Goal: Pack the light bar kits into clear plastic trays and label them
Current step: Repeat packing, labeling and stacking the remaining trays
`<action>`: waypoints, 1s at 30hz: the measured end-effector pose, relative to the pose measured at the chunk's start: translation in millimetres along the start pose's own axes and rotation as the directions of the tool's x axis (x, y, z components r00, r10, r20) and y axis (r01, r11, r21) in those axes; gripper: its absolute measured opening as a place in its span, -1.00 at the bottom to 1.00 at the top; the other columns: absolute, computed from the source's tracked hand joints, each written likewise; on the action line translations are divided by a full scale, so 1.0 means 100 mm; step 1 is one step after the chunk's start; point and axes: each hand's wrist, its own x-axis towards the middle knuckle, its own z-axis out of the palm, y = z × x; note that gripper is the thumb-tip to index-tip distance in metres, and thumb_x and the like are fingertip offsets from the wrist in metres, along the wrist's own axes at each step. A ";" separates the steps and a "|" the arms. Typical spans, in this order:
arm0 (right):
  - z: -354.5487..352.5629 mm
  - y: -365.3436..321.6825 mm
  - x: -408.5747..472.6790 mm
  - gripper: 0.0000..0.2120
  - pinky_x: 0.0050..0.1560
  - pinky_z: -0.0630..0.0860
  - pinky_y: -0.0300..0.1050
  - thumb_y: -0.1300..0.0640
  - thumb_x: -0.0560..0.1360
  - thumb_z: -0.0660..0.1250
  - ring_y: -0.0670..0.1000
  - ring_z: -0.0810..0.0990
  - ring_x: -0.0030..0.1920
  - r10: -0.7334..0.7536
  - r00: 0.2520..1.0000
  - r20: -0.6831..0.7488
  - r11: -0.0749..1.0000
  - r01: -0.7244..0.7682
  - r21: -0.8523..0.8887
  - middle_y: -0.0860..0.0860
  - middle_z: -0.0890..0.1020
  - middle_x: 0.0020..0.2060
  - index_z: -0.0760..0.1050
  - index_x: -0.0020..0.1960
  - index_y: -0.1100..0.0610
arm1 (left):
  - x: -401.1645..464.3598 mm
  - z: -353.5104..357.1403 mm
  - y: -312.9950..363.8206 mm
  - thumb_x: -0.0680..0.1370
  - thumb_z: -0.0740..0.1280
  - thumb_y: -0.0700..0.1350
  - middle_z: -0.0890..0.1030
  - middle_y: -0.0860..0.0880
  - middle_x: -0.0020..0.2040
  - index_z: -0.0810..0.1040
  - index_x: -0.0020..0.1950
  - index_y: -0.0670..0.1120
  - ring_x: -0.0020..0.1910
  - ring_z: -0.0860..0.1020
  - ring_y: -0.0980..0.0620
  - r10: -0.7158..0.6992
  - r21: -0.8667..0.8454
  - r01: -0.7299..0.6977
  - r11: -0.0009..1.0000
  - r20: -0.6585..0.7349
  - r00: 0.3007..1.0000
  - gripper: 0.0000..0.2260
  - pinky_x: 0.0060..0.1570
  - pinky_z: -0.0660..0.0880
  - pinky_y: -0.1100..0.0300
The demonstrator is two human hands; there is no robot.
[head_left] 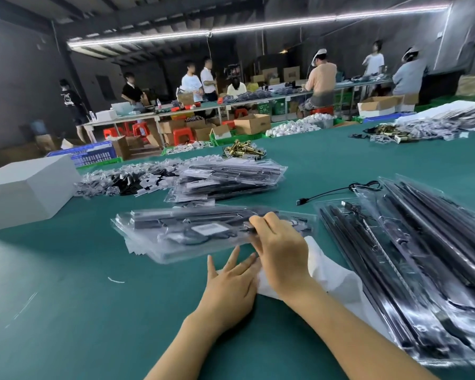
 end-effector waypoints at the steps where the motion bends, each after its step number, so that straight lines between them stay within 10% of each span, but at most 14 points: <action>1: -0.04 -0.01 0.04 -0.90 -0.48 0.37 -0.20 0.11 0.47 0.39 0.03 0.50 -0.42 0.013 1.000 -0.019 1.000 -0.013 0.025 0.00 0.57 -0.29 0.60 -0.08 0.14 | 0.00 -0.01 -0.01 0.67 -0.07 -0.03 0.08 0.22 0.55 0.08 0.54 0.19 0.55 -0.18 0.08 0.006 -0.016 -0.007 1.000 -0.013 1.000 -0.58 0.43 -0.27 -0.29; 10: -0.25 0.19 1.06 -0.66 -0.44 0.19 -0.23 -0.14 0.55 0.26 -0.06 0.37 -0.46 0.583 0.812 -0.021 0.755 -0.533 0.382 -0.11 0.44 -0.41 0.38 -0.15 0.14 | 0.01 -0.03 -0.11 0.66 0.04 -0.17 0.27 0.15 0.50 0.42 0.39 0.09 0.52 0.10 0.11 0.131 -0.241 -0.149 0.959 -0.089 0.987 -0.64 0.48 -0.06 0.20; 14: -0.01 0.42 1.52 -0.73 -0.49 0.42 -0.16 -0.07 0.60 0.19 -0.03 0.42 -0.48 0.835 0.408 0.369 0.139 -0.806 0.576 -0.01 0.42 -0.31 0.31 0.10 0.14 | 0.03 -0.02 -0.19 0.67 0.07 -0.08 0.25 0.18 0.51 0.41 0.40 0.17 0.52 0.11 0.16 0.139 -0.265 -0.157 0.951 -0.085 0.987 -0.66 0.48 -0.02 0.26; 18: 0.26 0.55 1.61 -0.79 -0.64 0.37 -0.31 0.07 0.65 0.11 -0.05 0.38 -0.70 0.647 -0.001 0.763 -0.512 -0.743 0.432 0.04 0.51 -0.30 0.36 -0.04 0.20 | 0.06 -0.02 -0.25 0.67 0.08 0.00 0.26 0.20 0.50 0.41 0.40 0.16 0.52 0.11 0.18 0.135 -0.280 -0.157 0.947 -0.095 0.986 -0.68 0.48 -0.05 0.28; 30: 0.75 0.12 1.70 -0.76 -0.49 0.60 -0.08 0.11 0.56 0.31 0.07 0.64 -0.36 0.374 -0.064 0.925 -0.756 -0.599 0.264 0.14 0.62 -0.26 0.47 -0.15 0.29 | 0.10 -0.04 -0.31 0.63 0.19 -0.02 0.41 0.21 0.40 0.54 0.30 0.07 0.44 0.21 0.29 0.121 -0.392 -0.187 0.901 -0.187 0.975 -0.73 0.36 0.01 0.45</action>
